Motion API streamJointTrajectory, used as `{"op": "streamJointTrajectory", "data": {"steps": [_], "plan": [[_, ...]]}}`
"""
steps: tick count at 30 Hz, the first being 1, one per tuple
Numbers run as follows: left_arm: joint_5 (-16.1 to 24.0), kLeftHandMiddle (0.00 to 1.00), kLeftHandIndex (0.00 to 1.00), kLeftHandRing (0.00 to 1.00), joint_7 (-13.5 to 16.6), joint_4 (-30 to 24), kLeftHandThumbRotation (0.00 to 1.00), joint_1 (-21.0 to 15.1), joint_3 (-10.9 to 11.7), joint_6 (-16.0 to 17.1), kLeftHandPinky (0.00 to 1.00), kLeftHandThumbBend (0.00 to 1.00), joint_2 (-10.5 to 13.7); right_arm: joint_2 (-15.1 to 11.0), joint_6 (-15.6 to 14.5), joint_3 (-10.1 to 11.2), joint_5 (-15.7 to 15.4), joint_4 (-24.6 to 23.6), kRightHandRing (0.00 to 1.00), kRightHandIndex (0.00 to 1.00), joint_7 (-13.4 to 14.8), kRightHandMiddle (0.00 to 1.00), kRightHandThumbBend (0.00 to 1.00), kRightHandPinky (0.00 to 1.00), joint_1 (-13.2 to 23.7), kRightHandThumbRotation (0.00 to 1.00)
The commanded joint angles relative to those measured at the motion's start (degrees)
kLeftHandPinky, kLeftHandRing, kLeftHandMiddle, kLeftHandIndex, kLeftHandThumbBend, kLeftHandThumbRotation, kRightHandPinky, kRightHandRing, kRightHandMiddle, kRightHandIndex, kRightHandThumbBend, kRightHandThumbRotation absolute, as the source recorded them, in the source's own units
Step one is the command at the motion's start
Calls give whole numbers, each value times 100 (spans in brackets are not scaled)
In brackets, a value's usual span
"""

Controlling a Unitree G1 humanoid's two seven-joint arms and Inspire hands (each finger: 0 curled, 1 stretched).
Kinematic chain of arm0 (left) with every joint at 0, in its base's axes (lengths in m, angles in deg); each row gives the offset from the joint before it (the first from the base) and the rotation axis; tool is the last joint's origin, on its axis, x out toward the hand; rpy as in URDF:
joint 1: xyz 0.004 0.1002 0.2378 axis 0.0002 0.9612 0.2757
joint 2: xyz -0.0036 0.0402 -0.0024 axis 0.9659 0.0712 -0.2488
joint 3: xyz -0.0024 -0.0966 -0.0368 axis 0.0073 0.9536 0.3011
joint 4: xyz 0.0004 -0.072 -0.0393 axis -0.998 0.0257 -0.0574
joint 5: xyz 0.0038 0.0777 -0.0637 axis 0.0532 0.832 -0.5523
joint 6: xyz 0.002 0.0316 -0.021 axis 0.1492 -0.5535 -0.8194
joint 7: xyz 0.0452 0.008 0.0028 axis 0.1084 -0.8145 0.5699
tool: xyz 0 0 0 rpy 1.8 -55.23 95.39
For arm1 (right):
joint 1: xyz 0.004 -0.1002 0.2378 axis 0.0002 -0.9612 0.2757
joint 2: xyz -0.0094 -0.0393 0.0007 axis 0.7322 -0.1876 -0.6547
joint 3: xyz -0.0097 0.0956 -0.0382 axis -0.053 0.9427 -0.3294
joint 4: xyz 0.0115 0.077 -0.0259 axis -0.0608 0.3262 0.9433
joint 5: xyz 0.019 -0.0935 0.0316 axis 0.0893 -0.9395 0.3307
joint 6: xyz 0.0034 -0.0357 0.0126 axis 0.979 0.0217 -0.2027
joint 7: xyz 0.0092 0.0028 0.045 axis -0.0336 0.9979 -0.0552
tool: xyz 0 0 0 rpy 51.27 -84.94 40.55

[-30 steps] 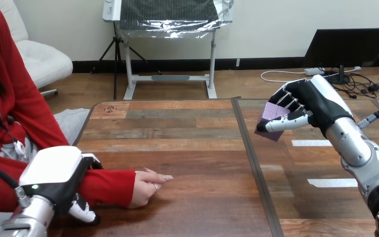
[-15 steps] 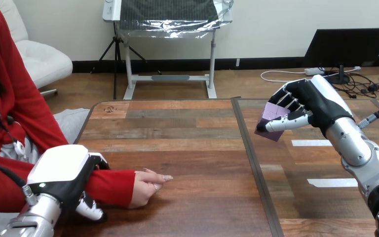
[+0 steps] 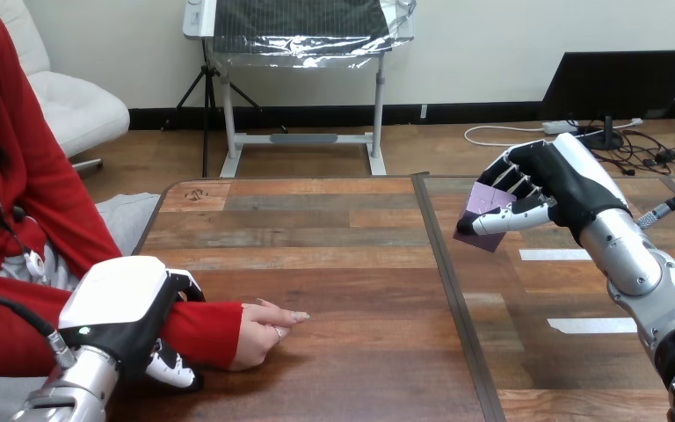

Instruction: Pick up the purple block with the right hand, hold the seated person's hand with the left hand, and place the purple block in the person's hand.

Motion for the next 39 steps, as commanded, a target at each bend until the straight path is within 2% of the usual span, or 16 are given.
{"op": "streamJointTrajectory", "data": {"steps": [1, 10, 19, 24, 30, 39], "plan": [[-166, 60, 59, 56, 152, 175, 0, -434, -46, 87, 49, 91, -128, -59, 25, 91, 102, -354, 42, 49, -6, 47, 76, 39, 278, 0], [-405, 52, 53, 49, 299, 446, 0, -511, -47, 221, 44, 89, -219, -56, 66, 84, 97, -362, 41, 49, -10, 46, 76, 38, 264, 0], [-682, 45, 47, 40, 301, 640, 0, -535, -18, 142, 35, 84, -347, -50, 113, 58, 65, -351, 41, 49, 23, 46, 76, 37, 256, 0], [-776, 43, 44, 37, 312, 715, 0, -545, -19, 172, 31, 81, -350, -40, 76, 32, 34, -363, 41, 49, 44, 46, 76, 38, 261, 0], [-775, 41, 42, 34, 333, 754, 0, -549, -43, 185, 28, 78, -322, -33, 166, 20, 16, -373, 42, 49, 74, 46, 77, 39, 245, 0], [-875, 40, 41, 32, 550, 797, 0, -522, 20, 404, 26, 79, -298, 10, 190, 2, -6, -386, 42, 48, 77, 47, 78, 38, 245, 0]]}}
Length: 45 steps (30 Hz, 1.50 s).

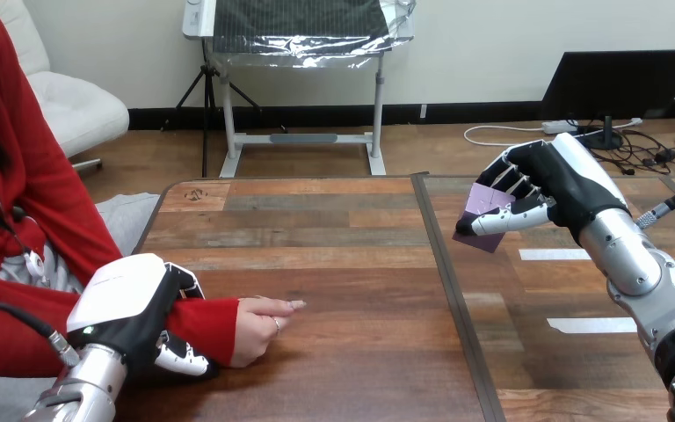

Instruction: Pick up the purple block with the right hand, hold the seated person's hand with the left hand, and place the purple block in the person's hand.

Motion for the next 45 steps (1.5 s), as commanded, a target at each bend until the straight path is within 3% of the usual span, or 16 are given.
{"op": "streamJointTrajectory", "data": {"steps": [1, 23, 27, 45], "plan": [[-149, 40, 40, 32, 207, 71, 0, -201, 35, 208, 26, 79, -24, 22, 152, 9, 29, -391, 41, 48, 73, 47, 78, 38, 246, 0], [-252, 40, 41, 33, 228, -642, 0, -82, 318, 75, 26, 83, 81, 239, 115, 16, 80, -619, 44, 48, 18, 48, 77, 41, 235, 0], [-361, 41, 41, 34, 397, -1130, 0, -40, 627, 240, 28, 86, 127, 432, -3, -4, 90, -761, 45, 48, -12, 49, 76, 41, 282, 0], [-415, 42, 42, 37, 370, -1682, 0, -80, 894, 200, 31, 86, 96, 606, -25, -46, 47, -960, 43, 48, -12, 47, 75, 40, 295, 0]]}}
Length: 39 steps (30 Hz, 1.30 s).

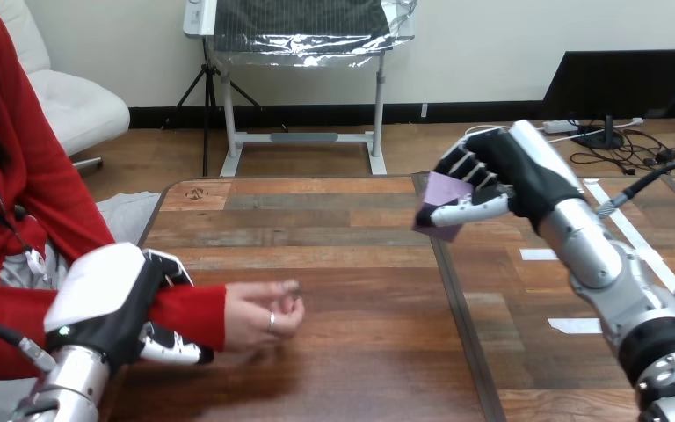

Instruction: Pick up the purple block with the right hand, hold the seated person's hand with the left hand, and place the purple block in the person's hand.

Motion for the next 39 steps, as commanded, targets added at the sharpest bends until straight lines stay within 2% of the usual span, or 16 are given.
{"op": "streamJointTrajectory", "data": {"steps": [1, 20, 39], "plan": [[-156, 42, 42, 37, 276, -865, 0, -560, 431, 190, 31, 86, 82, 125, 1, -23, 36, -491, 43, 48, 29, 47, 75, 39, 300, 0], [-177, 40, 40, 35, 263, -1030, 0, -733, 558, 321, 31, 86, 16, 288, -74, -35, 38, -748, 44, 48, -17, 48, 75, 40, 227, 0], [-168, 40, 40, 35, 242, -1007, 0, -969, 524, 295, 31, 85, -112, 483, -70, -13, 136, -1087, 43, 48, -205, 46, 74, 40, 84, 0]]}}
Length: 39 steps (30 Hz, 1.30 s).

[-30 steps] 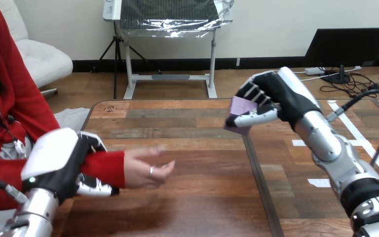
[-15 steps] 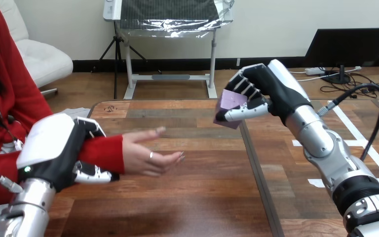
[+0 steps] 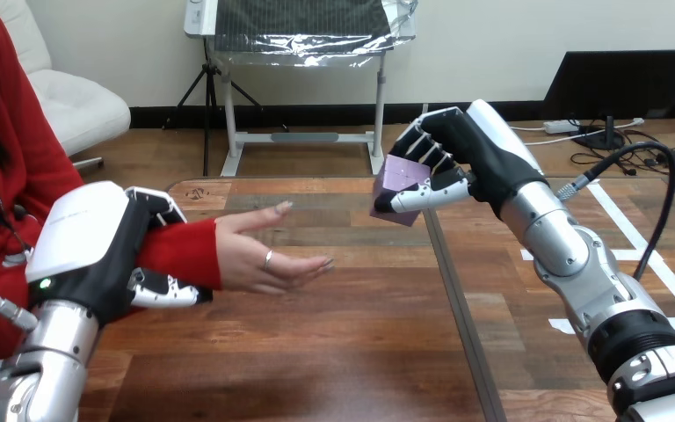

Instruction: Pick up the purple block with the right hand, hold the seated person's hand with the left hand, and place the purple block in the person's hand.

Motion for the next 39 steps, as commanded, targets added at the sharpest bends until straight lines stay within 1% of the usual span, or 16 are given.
{"op": "streamJointTrajectory", "data": {"steps": [1, 12, 16, 21, 33, 39], "plan": [[-97, 40, 40, 35, 196, -439, 0, -687, 90, 112, 31, 85, -90, 140, 35, 18, 143, -372, 43, 48, -62, 46, 74, 40, 92, 0], [-160, 39, 40, 34, 121, -386, 0, -798, 52, 76, 28, 85, -219, 263, 96, 10, 187, -621, 42, 47, -223, 46, 73, 40, -12, 0], [-154, 39, 40, 34, 89, -380, 0, -829, 26, 38, 28, 85, -269, 311, 133, -25, 147, -753, 42, 47, -249, 46, 73, 40, -69, 0], [-143, 39, 40, 34, 64, -360, 0, -853, 12, 13, 28, 84, -322, 377, 68, -53, 120, -929, 42, 47, -300, 46, 73, 40, -139, 0], [-146, 39, 40, 33, 55, -281, 0, -906, -39, 25, 27, 84, -390, 552, 142, -151, 173, -1249, 41, 46, -406, 45, 72, 39, -323, 0], [-147, 39, 40, 32, 45, -282, 0, -920, -65, -9, 27, 85, -431, 643, 100, -195, 157, -1391, 40, 46, -466, 44, 72, 37, -398, 0]]}}
